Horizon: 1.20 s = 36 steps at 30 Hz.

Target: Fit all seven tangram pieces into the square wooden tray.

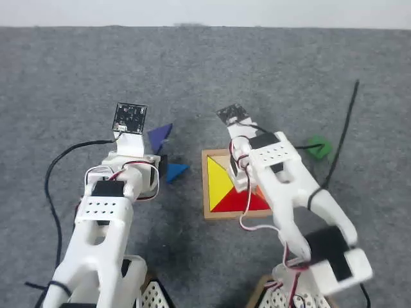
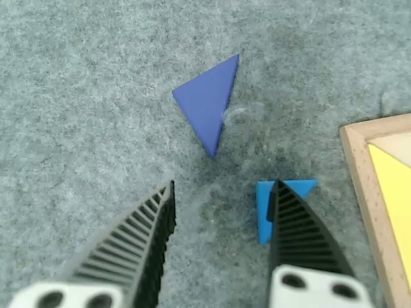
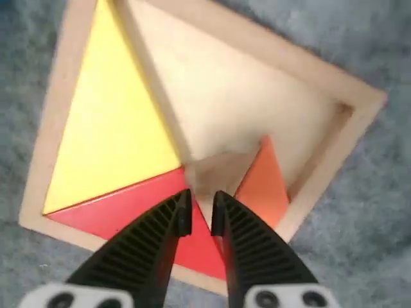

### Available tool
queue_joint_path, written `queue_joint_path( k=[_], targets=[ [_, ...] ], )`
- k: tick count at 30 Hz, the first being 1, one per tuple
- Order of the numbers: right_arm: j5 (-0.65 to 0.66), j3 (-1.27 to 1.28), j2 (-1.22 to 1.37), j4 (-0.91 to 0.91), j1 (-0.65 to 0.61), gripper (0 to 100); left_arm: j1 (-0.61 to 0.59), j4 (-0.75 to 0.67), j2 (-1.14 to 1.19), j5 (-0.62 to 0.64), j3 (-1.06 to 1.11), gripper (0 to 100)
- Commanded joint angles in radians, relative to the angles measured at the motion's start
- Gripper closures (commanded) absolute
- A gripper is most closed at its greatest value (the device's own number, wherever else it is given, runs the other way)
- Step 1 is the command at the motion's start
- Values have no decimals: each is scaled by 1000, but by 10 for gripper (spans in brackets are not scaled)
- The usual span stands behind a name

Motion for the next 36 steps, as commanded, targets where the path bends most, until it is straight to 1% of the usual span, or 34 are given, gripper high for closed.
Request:
queue_joint_path(
  k=[1,4,7,8,10,13,15,19,20,22,25,32,34,36],
  targets=[
    [11,-12,-168,36,51,914,9,-26,-29,-14,-10,776],
    [15,-81,-223,85,168,914,9,-26,-29,-14,-10,776],
    [18,-212,-166,151,317,913,11,-26,-29,-14,-10,776],
    [23,-253,-127,166,357,902,11,-26,-29,-14,-10,776],
    [60,-333,-31,186,410,849,11,-26,-29,-14,-10,776],
    [68,-431,130,220,427,771,11,-26,-29,-14,-10,776],
    [40,-491,228,223,433,753,11,-26,-29,-14,-10,776],
    [-224,-629,403,217,467,786,11,-26,-29,-14,-10,776],
    [-272,-671,440,220,478,790,11,-26,-29,-14,-10,776],
    [-313,-752,506,226,496,781,11,-26,-29,-14,-10,776],
    [-353,-845,590,251,529,753,11,-26,-29,-14,-10,776],
    [-353,-967,759,291,549,742,11,-26,-29,-14,-10,776],
    [-350,-993,789,312,544,754,11,-26,-29,-14,-10,776],
    [-351,-1017,805,323,544,798,11,-26,-29,-14,-10,776]
  ],
)
